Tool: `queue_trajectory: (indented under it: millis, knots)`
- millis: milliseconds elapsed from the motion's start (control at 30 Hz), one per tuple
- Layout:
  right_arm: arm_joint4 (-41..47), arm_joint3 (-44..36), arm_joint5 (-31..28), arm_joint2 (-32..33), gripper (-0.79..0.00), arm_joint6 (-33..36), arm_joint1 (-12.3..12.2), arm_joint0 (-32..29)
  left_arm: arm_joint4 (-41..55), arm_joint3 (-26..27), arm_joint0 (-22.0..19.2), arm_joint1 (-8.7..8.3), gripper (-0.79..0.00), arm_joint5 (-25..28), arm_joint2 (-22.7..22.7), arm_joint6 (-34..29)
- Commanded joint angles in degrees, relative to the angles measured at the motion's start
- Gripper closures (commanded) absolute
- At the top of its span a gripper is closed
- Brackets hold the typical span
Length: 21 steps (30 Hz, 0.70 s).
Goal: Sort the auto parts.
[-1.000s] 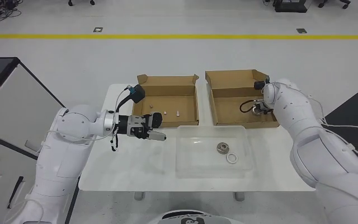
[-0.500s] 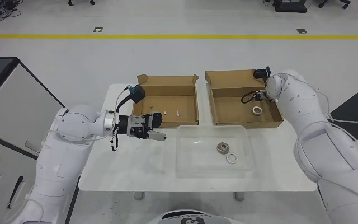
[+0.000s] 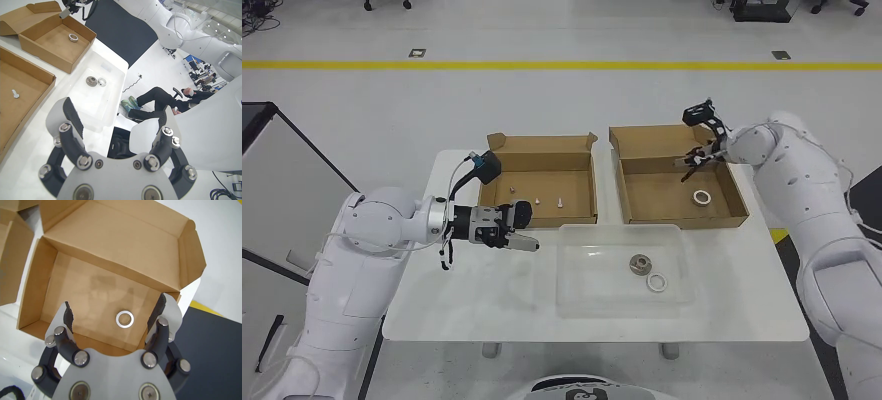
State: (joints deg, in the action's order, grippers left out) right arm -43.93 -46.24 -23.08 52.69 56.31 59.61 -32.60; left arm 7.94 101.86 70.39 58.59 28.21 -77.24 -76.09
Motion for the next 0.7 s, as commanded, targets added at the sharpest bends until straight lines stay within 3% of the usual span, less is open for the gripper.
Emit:
queue_trajectory:
  millis: [0,133,267,433,667]
  knots:
    - [0.42,-11.0,-0.28,4.7,-0.785,3.43,-2.56,-5.29,0.0,0.0,0.0,0.0,-0.785,0.0,0.0,0.0]
    - [2.72,-30.36,-0.71,14.78,-0.785,10.27,-6.68,-16.93,0.0,0.0,0.0,0.0,-0.785,0.0,0.0,0.0]
    - [6.18,-44.3,-3.52,23.14,-0.785,15.59,-9.25,-27.12,0.0,0.0,0.0,0.0,-0.785,0.0,0.0,0.0]
    - [9.99,-53.07,-6.42,27.74,-0.785,18.48,-11.16,-34.63,0.0,0.0,0.0,0.0,-0.785,0.0,0.0,0.0]
    - [10.8,-56.94,-7.27,26.37,-0.785,17.64,-13.41,-37.42,0.0,0.0,0.0,0.0,-0.785,0.0,0.0,0.0]
